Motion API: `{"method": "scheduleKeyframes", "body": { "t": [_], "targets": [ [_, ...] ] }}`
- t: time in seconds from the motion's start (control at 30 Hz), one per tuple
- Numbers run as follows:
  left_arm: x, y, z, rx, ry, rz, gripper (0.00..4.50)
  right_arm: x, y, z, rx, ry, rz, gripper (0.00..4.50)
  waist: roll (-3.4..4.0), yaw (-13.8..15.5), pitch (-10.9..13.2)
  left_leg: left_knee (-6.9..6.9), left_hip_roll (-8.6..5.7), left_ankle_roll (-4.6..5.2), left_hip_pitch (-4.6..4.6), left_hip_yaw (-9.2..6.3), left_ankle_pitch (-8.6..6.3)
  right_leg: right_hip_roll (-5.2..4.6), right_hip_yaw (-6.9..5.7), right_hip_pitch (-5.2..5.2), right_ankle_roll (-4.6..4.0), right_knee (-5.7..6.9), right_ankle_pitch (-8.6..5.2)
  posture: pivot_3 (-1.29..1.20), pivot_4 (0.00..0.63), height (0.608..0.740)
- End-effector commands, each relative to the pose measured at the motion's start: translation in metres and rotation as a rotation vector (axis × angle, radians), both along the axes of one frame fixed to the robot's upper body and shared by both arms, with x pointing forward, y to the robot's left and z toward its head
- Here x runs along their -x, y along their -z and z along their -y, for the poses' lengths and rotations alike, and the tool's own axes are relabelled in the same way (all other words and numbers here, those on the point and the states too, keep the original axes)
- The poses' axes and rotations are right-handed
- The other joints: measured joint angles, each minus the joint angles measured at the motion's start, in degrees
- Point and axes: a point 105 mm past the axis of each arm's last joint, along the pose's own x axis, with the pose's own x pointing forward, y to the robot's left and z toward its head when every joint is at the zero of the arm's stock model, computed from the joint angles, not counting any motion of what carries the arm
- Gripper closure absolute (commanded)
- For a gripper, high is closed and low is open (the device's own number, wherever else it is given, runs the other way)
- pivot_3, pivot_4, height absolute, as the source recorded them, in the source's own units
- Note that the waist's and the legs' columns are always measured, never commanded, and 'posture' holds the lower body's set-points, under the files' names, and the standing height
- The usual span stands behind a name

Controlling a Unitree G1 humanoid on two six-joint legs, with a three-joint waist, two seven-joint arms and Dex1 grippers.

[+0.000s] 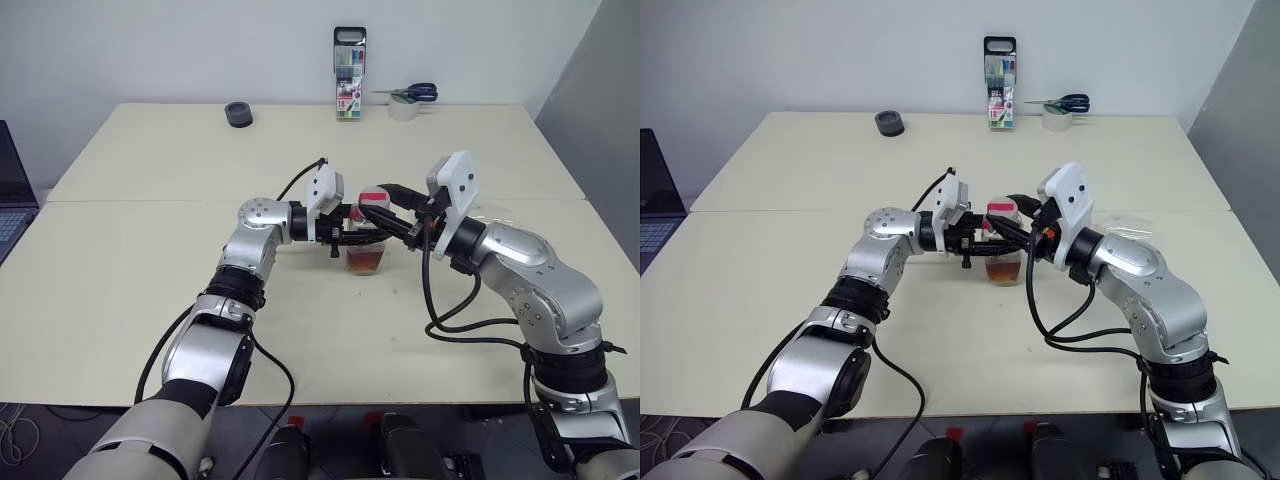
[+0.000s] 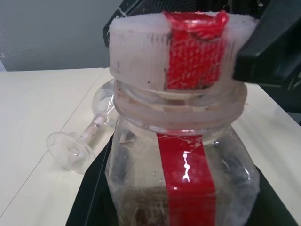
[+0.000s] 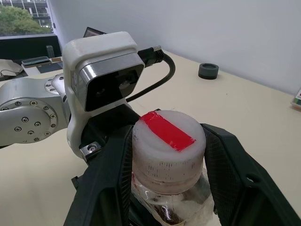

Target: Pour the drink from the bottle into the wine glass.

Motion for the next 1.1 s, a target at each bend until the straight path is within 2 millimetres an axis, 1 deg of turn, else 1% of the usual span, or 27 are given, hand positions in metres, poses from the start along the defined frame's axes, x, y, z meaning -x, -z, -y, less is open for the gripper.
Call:
{"method": "scheduleKeyframes", "body": {
  "t": [0.03, 0.17, 0.3, 0.37, 0.43, 0.5, 0.53, 0.57, 0.6, 0.63, 0.7, 0.73, 0.77, 0.83, 0.87, 0.9, 0.93, 0.97, 1.0, 1.1],
  "targets": [
    [0.003, -0.012, 0.001, 0.026, 0.018, 0.056, 2.81, 0.004, -0.018, 0.000, 0.022, 0.001, 0.113, 2.68, 0.00, 0.00, 0.00, 0.00, 0.00, 0.00, 0.00, 0.00, 0.00, 0.00, 0.00, 0.00, 0.00, 0.00, 0.00, 0.00, 0.150, 0.740],
    [0.003, -0.011, 0.000, 0.027, 0.015, 0.053, 2.81, 0.007, -0.026, 0.002, 0.128, 0.034, 0.275, 2.68, 0.00, 0.00, 0.00, 0.00, -0.01, 0.00, 0.00, 0.00, 0.00, 0.00, -0.01, 0.00, 0.00, -0.01, 0.00, 0.00, 0.150, 0.740],
    [0.003, -0.010, -0.001, 0.028, 0.010, 0.049, 2.81, 0.010, -0.030, 0.002, 0.147, 0.032, 0.341, 2.78, 0.00, -0.02, 0.00, 0.00, -0.01, 0.00, 0.00, 0.01, 0.00, 0.00, 0.00, 0.00, 0.01, -0.01, 0.00, 0.00, 0.150, 0.740],
    [0.003, -0.009, -0.002, 0.029, 0.007, 0.048, 2.81, 0.014, -0.035, 0.004, 0.087, 0.028, 0.330, 2.79, 0.00, -0.03, 0.00, 0.00, 0.01, -0.01, 0.01, 0.01, 0.00, 0.01, 0.00, 0.00, 0.00, 0.00, 0.00, 0.00, 0.150, 0.740],
    [0.002, -0.008, -0.003, 0.030, -0.004, 0.047, 2.81, 0.016, -0.044, 0.012, -0.030, 0.055, 0.294, 2.79, 0.00, -0.02, 0.00, 0.00, 0.02, -0.01, 0.01, -0.01, 0.01, 0.01, -0.01, 0.00, 0.00, 0.00, 0.00, 0.00, 0.150, 0.740],
    [0.000, -0.009, -0.007, 0.035, -0.024, 0.046, 2.81, 0.016, -0.046, 0.028, -0.103, 0.123, 0.256, 2.79, 0.00, 0.08, 0.00, 0.01, 0.01, -0.04, -0.02, -0.01, 0.02, -0.01, 0.00, 0.00, 0.00, 0.00, 0.00, 0.00, 0.150, 0.740],
    [-0.001, -0.009, -0.009, 0.038, -0.034, 0.044, 2.81, 0.015, -0.044, 0.037, -0.120, 0.162, 0.239, 2.79, 0.00, 0.12, 0.00, 0.03, 0.00, -0.06, -0.03, -0.02, 0.03, -0.02, 0.00, 0.00, 0.00, 0.00, 0.00, 0.00, 0.150, 0.740],
    [-0.002, -0.010, -0.011, 0.043, -0.047, 0.043, 2.81, 0.014, -0.038, 0.047, -0.126, 0.212, 0.220, 2.79, -0.01, 0.21, -0.01, 0.02, -0.01, -0.06, -0.03, -0.03, 0.03, -0.03, 0.00, 0.00, 0.00, 0.00, 0.00, 0.00, 0.150, 0.740],
    [-0.004, -0.011, -0.014, 0.046, -0.064, 0.045, 2.81, 0.013, -0.027, 0.061, -0.142, 0.286, 0.185, 2.79, -0.01, 0.30, -0.01, 0.02, -0.01, -0.05, -0.03, -0.04, 0.03, -0.03, -0.01, 0.02, 0.00, -0.01, 0.00, 0.00, 0.150, 0.740],
    [-0.005, -0.012, -0.017, 0.047, -0.075, 0.047, 2.81, 0.013, -0.019, 0.071, -0.151, 0.336, 0.159, 2.79, -0.02, 0.48, -0.01, 0.02, -0.02, -0.03, -0.04, -0.05, 0.02, -0.03, -0.01, 0.03, 0.00, 0.00, 0.00, 0.00, 0.150, 0.740],
    [-0.013, -0.019, -0.026, 0.066, -0.130, 0.052, 2.81, 0.012, 0.014, 0.098, -0.111, 0.500, 0.093, 2.79, -0.02, 0.57, -0.01, 0.00, -0.03, 0.00, -0.04, -0.05, 0.00, -0.03, -0.01, 0.03, 0.00, -0.02, 0.00, 0.00, 0.150, 0.740],
    [-0.015, -0.022, -0.030, 0.073, -0.148, 0.055, 2.81, 0.013, 0.031, 0.107, -0.091, 0.559, 0.051, 2.79, -0.01, 0.52, -0.01, 0.01, -0.04, 0.00, -0.04, -0.02, 0.00, -0.03, 0.02, 0.01, 0.00, 0.02, 0.00, 0.00, 0.150, 0.740],
    [-0.017, -0.026, -0.035, 0.075, -0.164, 0.062, 2.81, 0.015, 0.052, 0.115, -0.062, 0.618, 0.000, 2.79, -0.02, 0.50, -0.01, -0.02, -0.04, 0.01, -0.03, -0.01, -0.01, -0.03, 0.03, 0.01, 0.00, 0.00, 0.00, 0.00, 0.150, 0.740],
    [-0.019, -0.029, -0.039, 0.073, -0.176, 0.072, 2.81, 0.019, 0.086, 0.122, -0.034, 0.677, -0.094, 2.79, -0.01, 0.32, -0.01, -0.01, -0.03, 0.01, 0.00, 0.01, -0.01, 0.00, 0.04, 0.01, 0.00, 0.03, 0.00, 0.00, 0.150, 0.740],
    [-0.019, -0.030, -0.041, 0.072, -0.181, 0.075, 2.81, 0.021, 0.099, 0.122, -0.028, 0.694, -0.130, 2.79, -0.01, 0.24, -0.01, -0.01, -0.03, 0.01, 0.03, 0.05, -0.01, 0.00, 0.08, 0.01, 0.00, 0.05, 0.00, 0.00, 0.150, 0.740],
    [-0.020, -0.031, -0.043, 0.072, -0.189, 0.077, 2.81, 0.022, 0.113, 0.122, -0.039, 0.705, -0.183, 2.44, -0.01, 0.08, -0.01, -0.01, -0.02, 0.01, 0.05, 0.07, -0.01, 0.01, 0.09, 0.02, 0.01, 0.06, 0.00, 0.00, 0.150, 0.740],
    [-0.020, -0.032, -0.045, 0.073, -0.196, 0.079, 2.81, 0.024, 0.124, 0.122, -0.032, 0.709, -0.215, 2.23, 0.00, -0.01, -0.01, 0.00, -0.01, 0.01, 0.08, 0.10, -0.01, 0.03, 0.12, 0.03, 0.01, 0.07, 0.00, 0.00, 0.150, 0.740],
    [-0.021, -0.032, -0.046, 0.072, -0.203, 0.081, 2.81, 0.025, 0.132, 0.122, -0.020, 0.710, -0.236, 2.09, 0.00, -0.10, -0.01, -0.01, 0.01, 0.01, 0.13, 0.12, -0.01, 0.06, 0.14, 0.03, 0.01, 0.08, 0.00, 0.00, 0.150, 0.740],
    [-0.022, -0.033, -0.049, 0.073, -0.212, 0.083, 2.81, 0.026, 0.140, 0.120, -0.020, 0.705, -0.271, 2.09, 0.00, -0.13, -0.01, -0.01, 0.03, 0.01, 0.15, 0.13, 0.00, 0.08, 0.15, 0.04, 0.01, 0.09, 0.00, 0.00, 0.150, 0.740],
    [-0.024, -0.036, -0.055, 0.078, -0.241, 0.088, 2.81, 0.028, 0.149, 0.120, -0.006, 0.684, -0.319, 2.09, 0.00, -0.12, -0.01, -0.01, 0.04, 0.01, 0.13, 0.11, 0.00, 0.09, 0.14, 0.04, 0.01, 0.09, 0.00, 0.00, 0.150, 0.740]
  ]
}}
